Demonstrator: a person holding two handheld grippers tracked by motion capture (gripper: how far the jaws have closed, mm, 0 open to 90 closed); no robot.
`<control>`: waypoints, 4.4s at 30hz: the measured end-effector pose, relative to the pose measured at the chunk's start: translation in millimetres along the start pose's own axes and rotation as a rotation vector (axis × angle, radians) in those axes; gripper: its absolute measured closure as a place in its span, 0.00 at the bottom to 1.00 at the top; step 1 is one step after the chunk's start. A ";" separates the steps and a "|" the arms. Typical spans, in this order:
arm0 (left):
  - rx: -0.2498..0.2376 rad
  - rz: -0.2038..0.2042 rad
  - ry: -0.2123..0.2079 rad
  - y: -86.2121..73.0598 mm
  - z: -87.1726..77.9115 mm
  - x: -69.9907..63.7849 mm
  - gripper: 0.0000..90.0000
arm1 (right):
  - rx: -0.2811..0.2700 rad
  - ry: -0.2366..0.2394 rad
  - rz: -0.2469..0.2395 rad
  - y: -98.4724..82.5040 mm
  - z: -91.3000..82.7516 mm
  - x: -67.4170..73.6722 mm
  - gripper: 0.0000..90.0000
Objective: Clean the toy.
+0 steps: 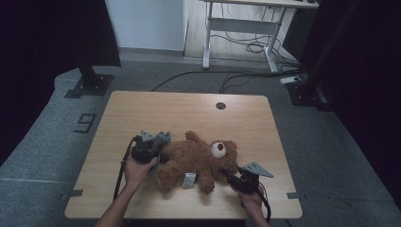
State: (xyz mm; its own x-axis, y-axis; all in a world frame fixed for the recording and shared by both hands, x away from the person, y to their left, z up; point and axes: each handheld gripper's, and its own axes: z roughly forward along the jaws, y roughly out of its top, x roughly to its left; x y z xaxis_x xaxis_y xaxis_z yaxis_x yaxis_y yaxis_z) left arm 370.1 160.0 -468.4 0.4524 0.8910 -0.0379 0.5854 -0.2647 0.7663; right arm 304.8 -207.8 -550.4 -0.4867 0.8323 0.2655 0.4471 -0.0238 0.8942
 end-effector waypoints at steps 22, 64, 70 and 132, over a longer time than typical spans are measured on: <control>-0.019 0.043 -0.198 17.0 22.6 -64.0 0.86 | 0.035 0.049 -0.018 6.2 -6.8 -1.1 0.32; -0.150 0.029 -0.279 -28.4 1.0 -71.3 0.86 | 0.122 0.312 0.153 34.7 6.4 -32.9 0.60; -0.198 0.023 -0.246 -25.8 0.6 -68.7 0.86 | 0.062 0.272 0.082 42.2 2.9 -22.5 0.66; -0.100 0.029 -0.141 19.9 1.0 -49.0 0.86 | -0.052 0.095 -0.094 20.1 -6.3 -22.4 0.68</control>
State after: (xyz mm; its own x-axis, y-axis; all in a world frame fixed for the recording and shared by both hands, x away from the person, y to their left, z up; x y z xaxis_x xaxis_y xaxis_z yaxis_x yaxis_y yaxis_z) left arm 360.3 110.7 -452.0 0.5619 0.8213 -0.0988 0.5042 -0.2453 0.8280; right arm 320.0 -230.5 -536.0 -0.5946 0.7761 0.2102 0.3580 0.0214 0.9335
